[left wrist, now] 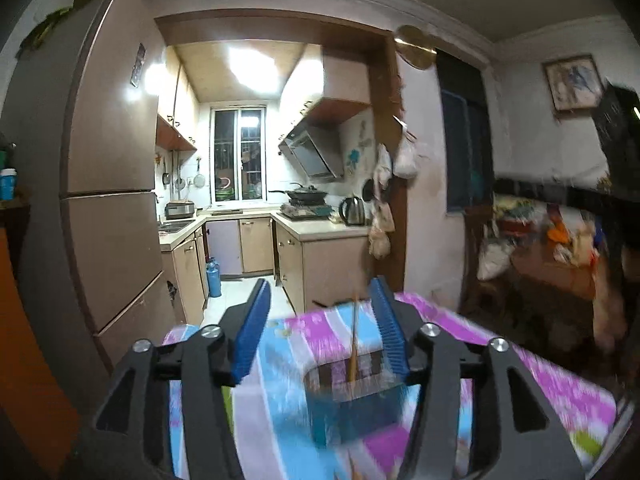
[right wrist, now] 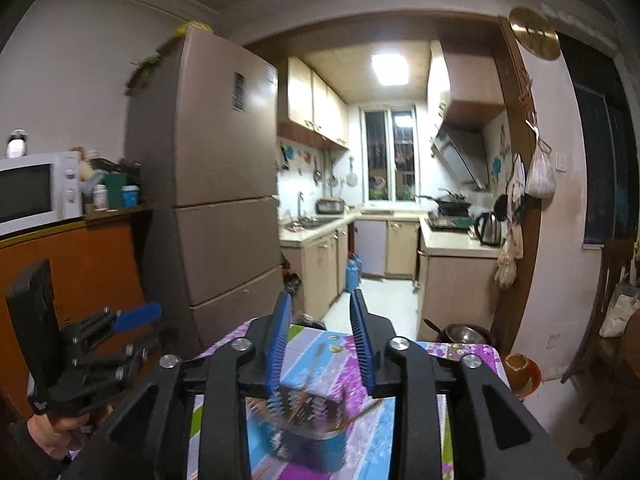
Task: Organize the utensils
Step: 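Open both grippers to release the chopsticks into the holder, then move both grippers back toward the remaining chopsticks on the table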
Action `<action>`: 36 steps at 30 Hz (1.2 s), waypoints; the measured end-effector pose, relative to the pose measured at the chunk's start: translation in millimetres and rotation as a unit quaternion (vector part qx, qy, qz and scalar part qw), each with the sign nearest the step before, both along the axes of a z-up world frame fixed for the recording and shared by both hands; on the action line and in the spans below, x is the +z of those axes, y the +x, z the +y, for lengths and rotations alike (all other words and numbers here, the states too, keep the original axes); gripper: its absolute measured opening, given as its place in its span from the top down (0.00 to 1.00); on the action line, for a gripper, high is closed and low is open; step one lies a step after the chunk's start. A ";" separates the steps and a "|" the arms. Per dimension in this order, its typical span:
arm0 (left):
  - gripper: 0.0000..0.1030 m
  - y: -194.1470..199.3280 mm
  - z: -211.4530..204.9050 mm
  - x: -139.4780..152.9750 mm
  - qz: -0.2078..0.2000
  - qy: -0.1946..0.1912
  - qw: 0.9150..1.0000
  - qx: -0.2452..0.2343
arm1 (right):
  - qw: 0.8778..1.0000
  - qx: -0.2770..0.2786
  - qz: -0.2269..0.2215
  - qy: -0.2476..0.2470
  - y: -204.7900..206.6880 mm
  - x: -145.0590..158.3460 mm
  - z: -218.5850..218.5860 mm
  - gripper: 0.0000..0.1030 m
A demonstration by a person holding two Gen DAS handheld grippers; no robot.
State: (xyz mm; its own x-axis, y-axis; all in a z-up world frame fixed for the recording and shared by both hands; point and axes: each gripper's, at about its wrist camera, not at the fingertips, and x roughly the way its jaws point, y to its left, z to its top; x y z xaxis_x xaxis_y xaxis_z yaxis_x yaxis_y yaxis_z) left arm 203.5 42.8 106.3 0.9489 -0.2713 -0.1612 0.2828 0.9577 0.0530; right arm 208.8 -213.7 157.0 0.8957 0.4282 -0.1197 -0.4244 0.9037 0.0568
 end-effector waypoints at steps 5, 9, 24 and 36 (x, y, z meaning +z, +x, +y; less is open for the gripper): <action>0.49 -76.6 10.5 -72.3 0.055 0.023 0.998 -0.018 | 1.000 0.020 0.018 0.006 -74.8 -67.9 2.7 0.67; 0.49 -101.8 31.5 -130.2 0.119 -0.008 0.993 0.008 | 0.995 0.033 0.093 0.013 -116.4 -154.1 21.7 0.67; 0.49 -160.0 -8.7 -198.4 0.151 0.012 0.987 -0.045 | 0.984 -0.094 0.145 -0.033 -191.6 -277.8 -40.1 0.78; 0.49 -159.7 -17.0 -211.7 0.162 0.026 0.986 -0.027 | 0.983 -0.045 0.178 0.021 -171.3 -286.5 -67.8 0.84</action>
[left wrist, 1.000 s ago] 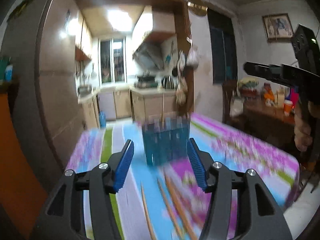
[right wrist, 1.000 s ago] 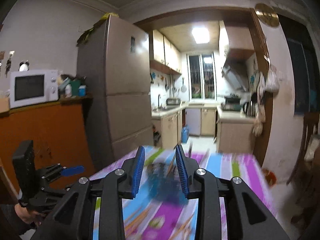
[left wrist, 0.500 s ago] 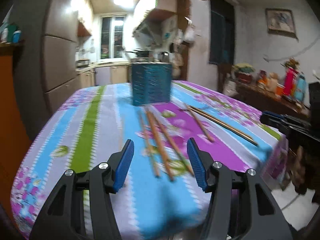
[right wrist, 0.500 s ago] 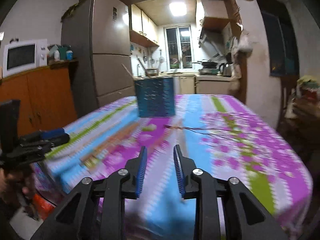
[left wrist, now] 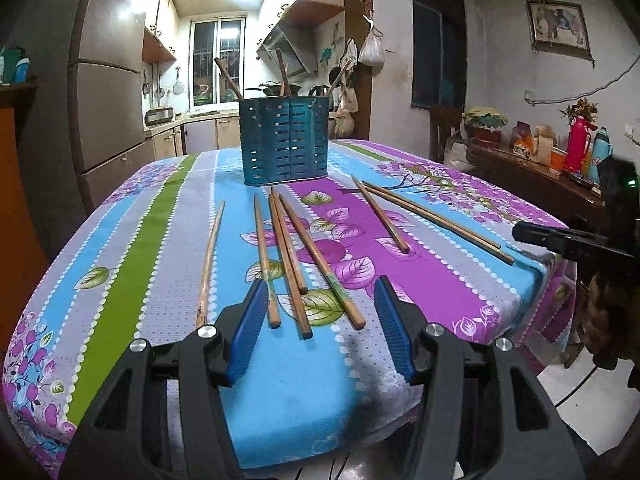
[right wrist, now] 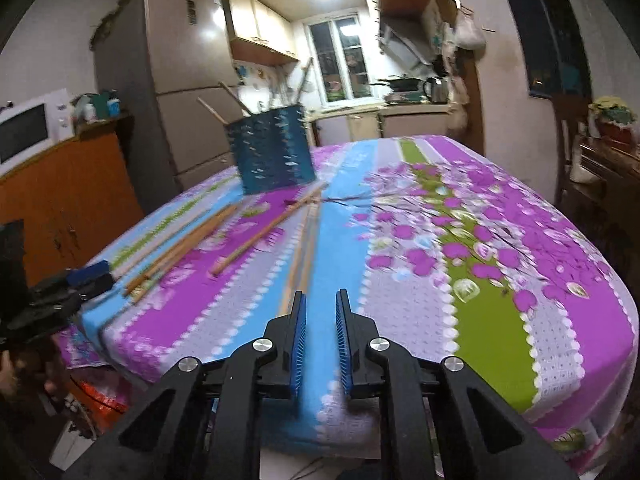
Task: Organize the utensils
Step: 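Move both grippers back toward the remaining chopsticks on the table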
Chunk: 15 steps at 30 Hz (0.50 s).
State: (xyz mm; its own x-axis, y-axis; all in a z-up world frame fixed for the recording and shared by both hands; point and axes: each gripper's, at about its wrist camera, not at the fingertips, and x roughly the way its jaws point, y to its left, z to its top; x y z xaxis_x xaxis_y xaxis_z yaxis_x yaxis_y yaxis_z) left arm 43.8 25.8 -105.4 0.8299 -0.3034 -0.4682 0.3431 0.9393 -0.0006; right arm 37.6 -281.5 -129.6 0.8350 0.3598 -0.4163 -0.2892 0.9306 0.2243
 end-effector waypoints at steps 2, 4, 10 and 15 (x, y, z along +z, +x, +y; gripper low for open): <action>0.49 0.0 -3.0 -2.2 0.002 0.003 1.000 0.000 | 1.000 0.021 -0.003 0.005 -2.5 5.5 16.3 0.84; 0.49 0.8 -6.4 -3.8 0.004 0.004 1.000 -0.002 | 1.000 0.026 -0.009 0.004 -0.4 9.2 37.1 0.83; 0.49 3.1 -2.1 4.5 -0.012 -0.006 1.000 0.018 | 1.000 0.015 -0.001 -0.004 36.3 0.6 99.5 0.80; 0.49 5.5 22.1 8.1 -0.017 -0.013 0.999 0.041 | 0.999 -0.002 0.000 -0.044 48.2 -6.8 129.4 0.80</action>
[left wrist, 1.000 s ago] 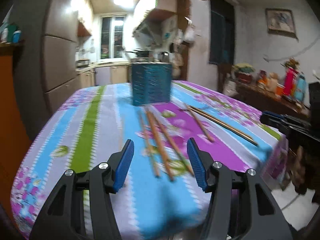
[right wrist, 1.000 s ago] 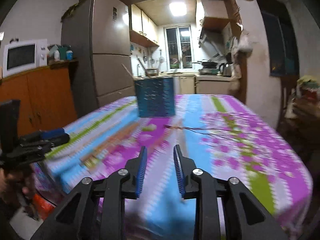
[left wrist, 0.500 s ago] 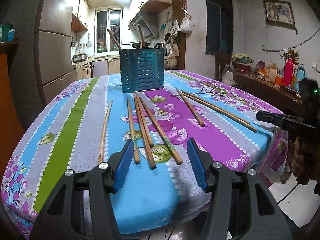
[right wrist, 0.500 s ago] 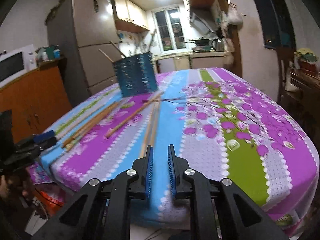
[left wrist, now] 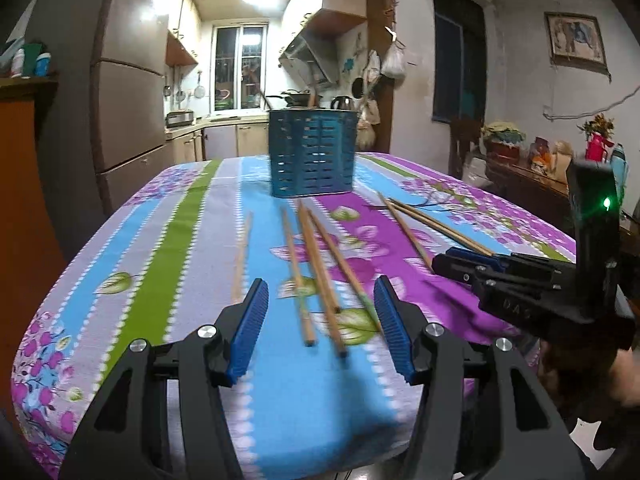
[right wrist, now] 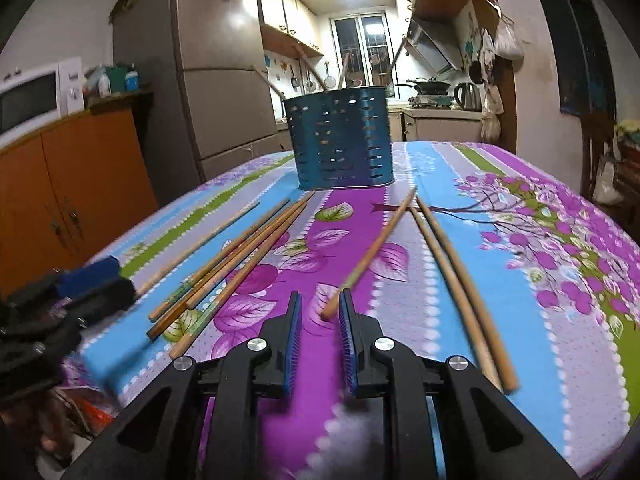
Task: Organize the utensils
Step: 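Move both grippers back toward the remaining chopsticks on the table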
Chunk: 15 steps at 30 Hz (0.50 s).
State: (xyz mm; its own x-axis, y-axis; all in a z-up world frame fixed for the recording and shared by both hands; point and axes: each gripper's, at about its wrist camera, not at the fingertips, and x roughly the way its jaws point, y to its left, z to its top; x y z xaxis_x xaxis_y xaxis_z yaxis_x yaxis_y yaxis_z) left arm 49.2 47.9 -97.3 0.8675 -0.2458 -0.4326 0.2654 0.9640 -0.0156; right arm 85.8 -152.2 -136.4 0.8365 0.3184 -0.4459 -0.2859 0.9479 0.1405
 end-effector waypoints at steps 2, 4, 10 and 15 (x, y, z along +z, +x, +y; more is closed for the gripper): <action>0.49 1.5 9.3 0.6 -0.001 -0.002 1.000 0.004 | 1.000 -0.012 0.001 -0.015 2.3 -3.1 4.0 0.80; 0.49 2.7 15.0 0.7 -0.002 -0.003 1.000 0.002 | 0.999 -0.028 0.003 -0.026 5.3 -6.0 6.1 0.80; 0.49 5.3 25.9 -2.4 -0.003 -0.001 1.000 -0.004 | 0.998 -0.046 0.003 -0.031 8.9 -7.1 10.0 0.80; 0.49 6.2 34.4 -12.3 0.011 0.004 1.000 -0.004 | 0.998 -0.061 0.008 -0.024 9.7 -6.1 6.0 0.88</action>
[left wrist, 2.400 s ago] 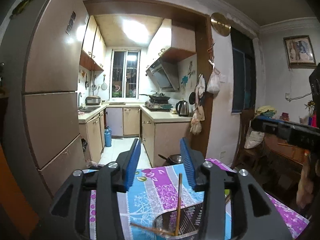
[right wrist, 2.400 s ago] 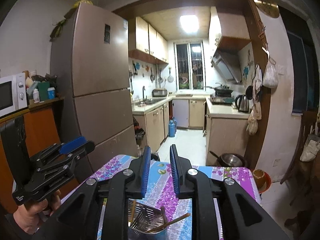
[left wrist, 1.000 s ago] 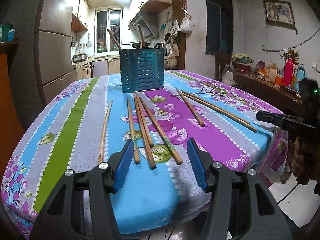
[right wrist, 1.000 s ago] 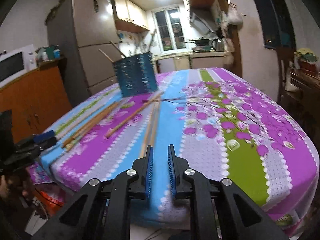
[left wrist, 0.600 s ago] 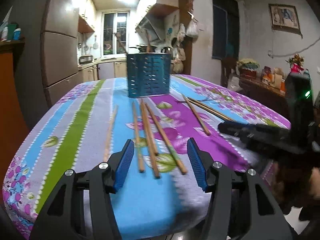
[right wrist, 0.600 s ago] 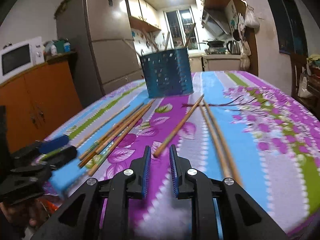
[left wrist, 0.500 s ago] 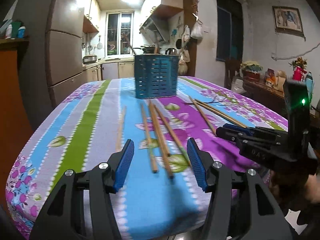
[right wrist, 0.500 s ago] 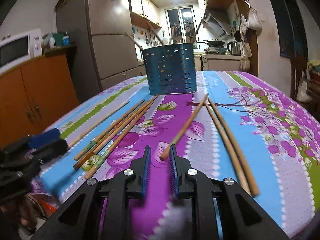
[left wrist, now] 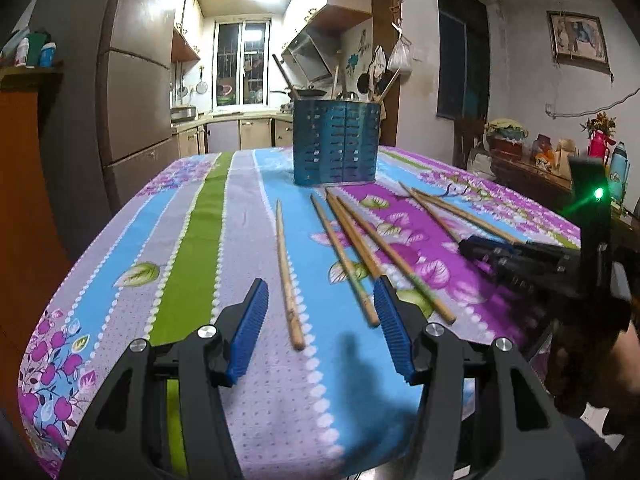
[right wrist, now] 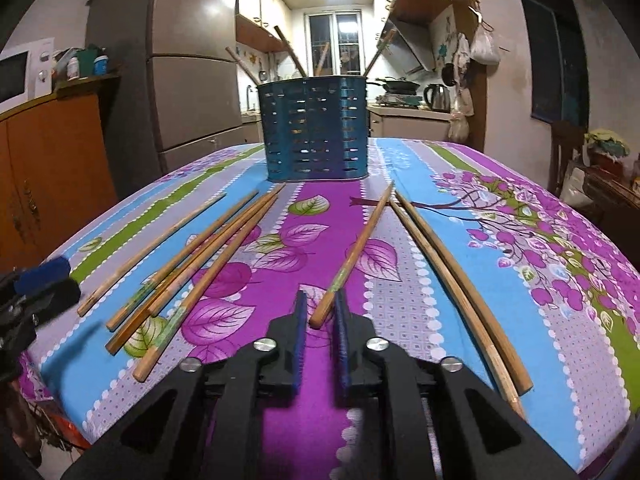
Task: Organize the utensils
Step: 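Move both grippers back toward the remaining chopsticks on the table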
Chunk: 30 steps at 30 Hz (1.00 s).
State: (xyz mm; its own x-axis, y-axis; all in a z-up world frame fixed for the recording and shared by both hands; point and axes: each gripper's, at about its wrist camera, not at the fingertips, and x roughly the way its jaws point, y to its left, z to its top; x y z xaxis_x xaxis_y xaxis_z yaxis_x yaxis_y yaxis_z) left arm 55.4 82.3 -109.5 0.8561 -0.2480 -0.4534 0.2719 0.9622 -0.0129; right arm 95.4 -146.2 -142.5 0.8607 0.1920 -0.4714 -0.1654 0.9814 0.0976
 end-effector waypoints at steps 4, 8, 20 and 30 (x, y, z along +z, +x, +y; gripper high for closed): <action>0.49 1.3 7.0 -5.5 0.010 -0.001 1.000 0.001 | 1.000 0.000 0.002 0.004 -5.8 0.1 -3.8 0.90; 0.50 2.7 5.6 -6.8 0.011 0.007 1.000 -0.006 | 1.000 0.005 0.001 -0.005 -19.3 -0.3 -6.5 0.91; 0.68 7.9 0.2 -21.0 0.004 0.025 1.000 -0.005 | 1.000 0.001 -0.016 -0.010 -29.8 -3.4 -8.0 0.91; 0.70 2.0 2.3 -26.5 -0.026 0.005 1.000 0.004 | 0.999 -0.002 -0.028 -0.027 -37.3 -4.8 -5.8 0.91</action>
